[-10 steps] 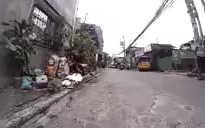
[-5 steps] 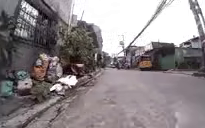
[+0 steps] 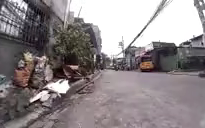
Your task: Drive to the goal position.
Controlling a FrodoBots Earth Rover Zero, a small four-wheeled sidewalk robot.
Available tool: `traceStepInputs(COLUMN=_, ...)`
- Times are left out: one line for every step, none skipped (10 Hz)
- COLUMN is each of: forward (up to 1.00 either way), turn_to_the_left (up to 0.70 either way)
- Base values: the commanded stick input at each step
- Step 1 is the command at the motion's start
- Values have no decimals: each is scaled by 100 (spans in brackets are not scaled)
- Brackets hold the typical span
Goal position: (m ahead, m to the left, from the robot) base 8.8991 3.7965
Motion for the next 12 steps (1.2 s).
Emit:
traceStepInputs(forward=100, turn_to_the_left=-3)
traceStepInputs(forward=100, turn_to_the_left=-27)
traceStepInputs(forward=100, turn_to_the_left=-27)
traceStepInputs(forward=100, turn_to_the_left=-27)
traceStepInputs(forward=100, turn_to_the_left=-27)
traceStepInputs(forward=100, turn_to_the_left=0)
traceStepInputs(forward=100, turn_to_the_left=0)
traceStepInputs(forward=100, turn_to_the_left=0)
traceStepInputs(forward=100, turn_to_the_left=0)
traceStepInputs(forward=100, turn_to_the_left=0)
traceStepInputs(forward=100, turn_to_the_left=0)
traceStepInputs(forward=100, turn_to_the_left=0)
